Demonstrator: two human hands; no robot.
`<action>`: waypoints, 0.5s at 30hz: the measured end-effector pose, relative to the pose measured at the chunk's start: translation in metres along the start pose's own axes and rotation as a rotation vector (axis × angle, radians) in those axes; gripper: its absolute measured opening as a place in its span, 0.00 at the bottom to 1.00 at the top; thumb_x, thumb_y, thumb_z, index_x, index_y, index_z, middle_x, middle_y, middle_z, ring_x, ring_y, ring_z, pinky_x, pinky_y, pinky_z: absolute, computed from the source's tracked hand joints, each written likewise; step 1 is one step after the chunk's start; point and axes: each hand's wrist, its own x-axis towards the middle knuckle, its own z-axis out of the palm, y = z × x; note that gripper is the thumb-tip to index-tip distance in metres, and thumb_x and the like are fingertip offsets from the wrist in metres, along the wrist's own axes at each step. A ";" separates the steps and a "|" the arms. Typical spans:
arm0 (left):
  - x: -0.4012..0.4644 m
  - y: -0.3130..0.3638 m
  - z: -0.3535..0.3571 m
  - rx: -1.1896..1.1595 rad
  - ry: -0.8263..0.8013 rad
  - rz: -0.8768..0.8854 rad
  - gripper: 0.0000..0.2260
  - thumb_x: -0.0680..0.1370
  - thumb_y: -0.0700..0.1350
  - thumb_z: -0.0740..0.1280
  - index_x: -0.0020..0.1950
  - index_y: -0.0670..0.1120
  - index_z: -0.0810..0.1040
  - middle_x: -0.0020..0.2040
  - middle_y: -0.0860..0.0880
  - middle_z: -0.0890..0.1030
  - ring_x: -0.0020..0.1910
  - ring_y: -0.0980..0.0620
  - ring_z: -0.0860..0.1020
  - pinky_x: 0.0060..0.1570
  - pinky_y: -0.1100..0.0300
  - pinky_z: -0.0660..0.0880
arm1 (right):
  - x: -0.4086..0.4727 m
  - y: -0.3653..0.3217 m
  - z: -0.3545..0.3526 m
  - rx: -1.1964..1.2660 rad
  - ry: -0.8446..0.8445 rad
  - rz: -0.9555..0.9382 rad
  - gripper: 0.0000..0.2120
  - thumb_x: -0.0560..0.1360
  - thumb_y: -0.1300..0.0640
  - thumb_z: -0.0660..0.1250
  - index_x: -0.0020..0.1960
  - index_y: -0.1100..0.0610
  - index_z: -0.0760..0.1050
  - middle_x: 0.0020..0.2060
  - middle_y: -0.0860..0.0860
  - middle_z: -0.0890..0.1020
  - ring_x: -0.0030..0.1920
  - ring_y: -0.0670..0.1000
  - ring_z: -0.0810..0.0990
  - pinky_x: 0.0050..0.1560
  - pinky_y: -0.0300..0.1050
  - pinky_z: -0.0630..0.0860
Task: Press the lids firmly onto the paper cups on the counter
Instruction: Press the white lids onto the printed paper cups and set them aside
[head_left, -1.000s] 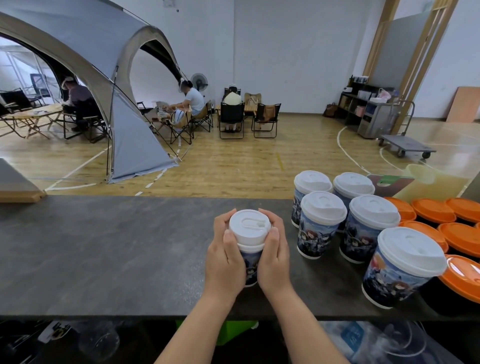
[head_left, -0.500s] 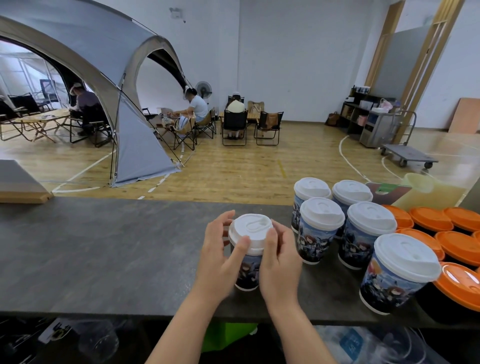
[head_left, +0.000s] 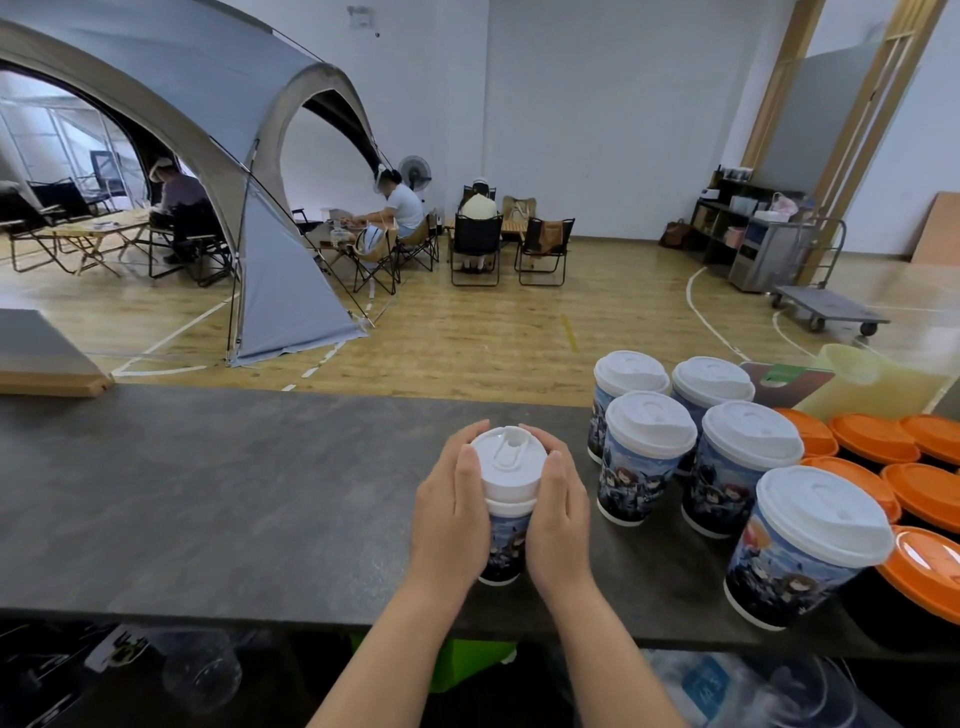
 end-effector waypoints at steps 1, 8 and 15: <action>-0.001 -0.003 0.001 -0.044 0.009 0.012 0.20 0.81 0.56 0.51 0.64 0.54 0.78 0.56 0.56 0.83 0.58 0.57 0.80 0.54 0.60 0.77 | 0.000 0.003 0.000 0.013 -0.005 -0.017 0.18 0.80 0.50 0.51 0.57 0.54 0.77 0.50 0.44 0.84 0.52 0.45 0.82 0.51 0.35 0.75; -0.002 -0.009 0.006 -0.147 0.041 0.098 0.20 0.79 0.54 0.51 0.60 0.50 0.78 0.54 0.58 0.83 0.57 0.54 0.81 0.52 0.65 0.76 | 0.005 0.014 0.000 0.056 -0.061 -0.030 0.16 0.80 0.56 0.49 0.56 0.56 0.75 0.50 0.51 0.82 0.52 0.51 0.81 0.52 0.46 0.77; -0.002 -0.011 0.008 -0.143 0.040 0.106 0.19 0.80 0.54 0.51 0.60 0.50 0.77 0.53 0.54 0.83 0.56 0.51 0.81 0.52 0.61 0.77 | 0.006 0.017 -0.002 0.046 -0.080 -0.037 0.18 0.79 0.51 0.50 0.57 0.57 0.74 0.49 0.50 0.82 0.52 0.48 0.81 0.51 0.40 0.76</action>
